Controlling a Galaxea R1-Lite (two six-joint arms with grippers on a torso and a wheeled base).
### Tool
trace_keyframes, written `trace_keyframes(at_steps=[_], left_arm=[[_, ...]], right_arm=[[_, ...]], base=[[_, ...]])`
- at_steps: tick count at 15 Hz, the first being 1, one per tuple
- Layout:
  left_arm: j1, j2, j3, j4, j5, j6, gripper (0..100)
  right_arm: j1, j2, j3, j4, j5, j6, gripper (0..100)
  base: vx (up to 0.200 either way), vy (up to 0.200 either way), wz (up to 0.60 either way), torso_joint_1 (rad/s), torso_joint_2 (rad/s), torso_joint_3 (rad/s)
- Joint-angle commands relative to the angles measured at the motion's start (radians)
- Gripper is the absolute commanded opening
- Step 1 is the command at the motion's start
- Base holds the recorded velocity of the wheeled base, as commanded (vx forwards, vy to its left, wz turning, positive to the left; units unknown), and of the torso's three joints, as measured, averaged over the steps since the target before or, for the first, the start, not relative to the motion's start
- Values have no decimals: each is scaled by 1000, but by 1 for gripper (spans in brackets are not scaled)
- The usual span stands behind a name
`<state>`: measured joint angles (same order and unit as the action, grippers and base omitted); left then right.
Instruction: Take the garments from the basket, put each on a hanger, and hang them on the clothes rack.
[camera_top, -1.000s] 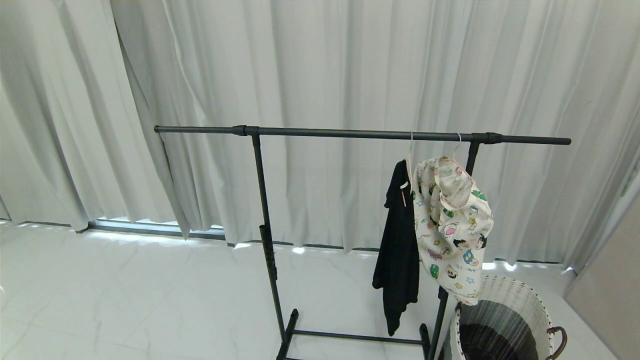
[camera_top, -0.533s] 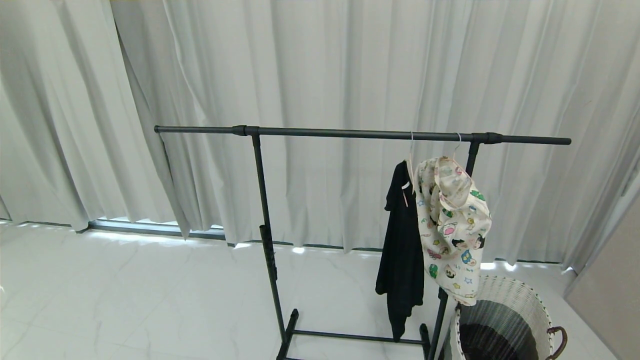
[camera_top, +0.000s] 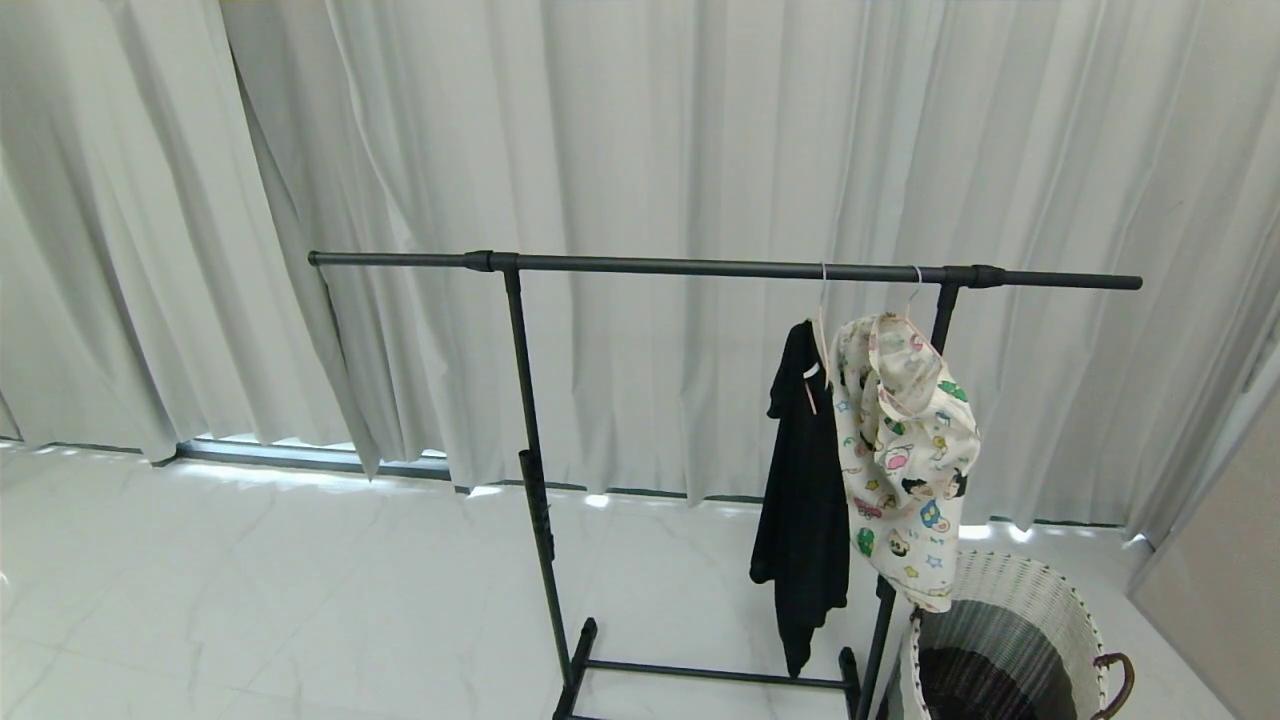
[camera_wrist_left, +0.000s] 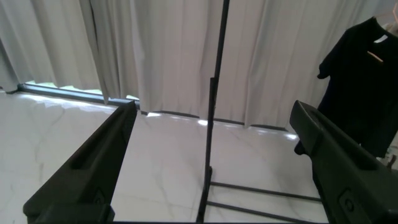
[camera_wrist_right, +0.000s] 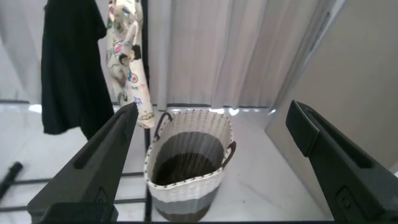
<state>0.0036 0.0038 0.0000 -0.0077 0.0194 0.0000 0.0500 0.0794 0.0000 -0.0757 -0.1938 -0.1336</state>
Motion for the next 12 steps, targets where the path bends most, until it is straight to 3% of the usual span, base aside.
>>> trace_keyframes(at_steps=[1,2,3,12], left_arm=[[1,-4,0,0,1,0,100],[1,-4,0,0,1,0,100],[1,-4,0,0,1,0,100],[1,-4,0,0,1,0,100]], right_arm=[[1,2,0,1,51,25,100],[1,2,0,10,146,60,100],[1,2,0,39,195,46,100],[-50,-78,0,70,192,58,100]], base=[[0,0,0,0,0,0],[0,0,0,0,0,0],[0,0,0,0,0,0],[0,0,0,0,0,0]])
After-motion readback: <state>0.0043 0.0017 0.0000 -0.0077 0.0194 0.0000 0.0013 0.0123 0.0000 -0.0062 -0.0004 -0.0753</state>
